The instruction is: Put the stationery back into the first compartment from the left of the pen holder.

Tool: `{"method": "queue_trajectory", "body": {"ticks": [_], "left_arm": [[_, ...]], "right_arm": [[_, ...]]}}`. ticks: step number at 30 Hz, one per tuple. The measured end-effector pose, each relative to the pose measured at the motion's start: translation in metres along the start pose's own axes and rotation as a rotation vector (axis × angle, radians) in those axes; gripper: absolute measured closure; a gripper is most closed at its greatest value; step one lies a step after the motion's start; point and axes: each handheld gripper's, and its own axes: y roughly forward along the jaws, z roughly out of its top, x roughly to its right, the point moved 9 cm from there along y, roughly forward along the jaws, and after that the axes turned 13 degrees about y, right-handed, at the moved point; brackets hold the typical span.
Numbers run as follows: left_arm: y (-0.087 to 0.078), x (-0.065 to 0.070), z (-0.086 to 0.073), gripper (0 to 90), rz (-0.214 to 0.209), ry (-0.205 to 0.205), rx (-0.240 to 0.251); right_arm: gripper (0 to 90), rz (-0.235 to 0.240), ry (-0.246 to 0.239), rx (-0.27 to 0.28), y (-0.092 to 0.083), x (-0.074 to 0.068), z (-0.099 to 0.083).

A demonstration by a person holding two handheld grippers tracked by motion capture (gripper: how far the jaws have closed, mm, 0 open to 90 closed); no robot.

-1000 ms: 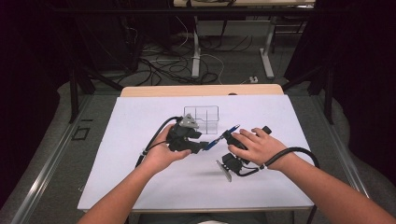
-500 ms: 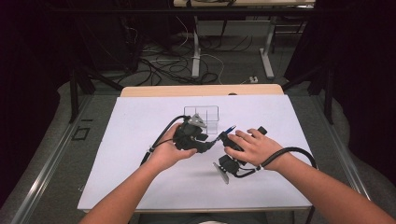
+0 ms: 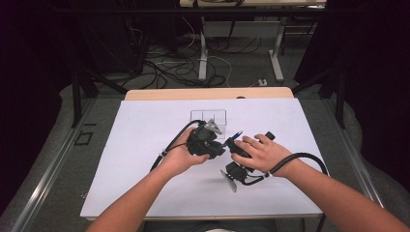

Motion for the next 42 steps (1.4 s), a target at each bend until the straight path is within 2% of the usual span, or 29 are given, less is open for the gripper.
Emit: {"method": "queue_trajectory", "body": {"ticks": [15,20,28,35,38,40,42], "left_arm": [[0.0035,0.0005,-0.0016,77.8,-0.011,0.002,-0.035],[0.0038,-0.0002,-0.0020,78.7,-0.006,0.031,-0.042],[0.0030,0.0004,-0.0023,79.1,0.001,0.051,-0.045],[0.0012,-0.0001,-0.0019,79.3,0.015,0.054,-0.042],[0.0010,0.0007,-0.0009,79.3,0.006,0.036,-0.032],[0.0003,-0.0007,-0.0010,79.3,0.011,0.038,-0.035],[0.0001,-0.0008,-0.0006,79.4,0.012,0.026,-0.031]], "right_arm": [[79.4,0.001,-0.013,0.016,-0.0008,-0.0012,0.0047],[79.4,0.004,-0.011,0.016,-0.0003,-0.0019,0.0050],[79.3,0.001,-0.005,0.030,0.0001,-0.0016,0.0066],[79.3,-0.002,0.000,0.026,-0.0008,-0.0003,0.0057],[79.2,0.003,0.006,0.015,-0.0017,0.0004,0.0045],[78.6,0.001,0.022,0.040,0.0006,0.0006,0.0054],[75.4,0.005,0.023,0.016,-0.0008,0.0025,0.0036]]}}
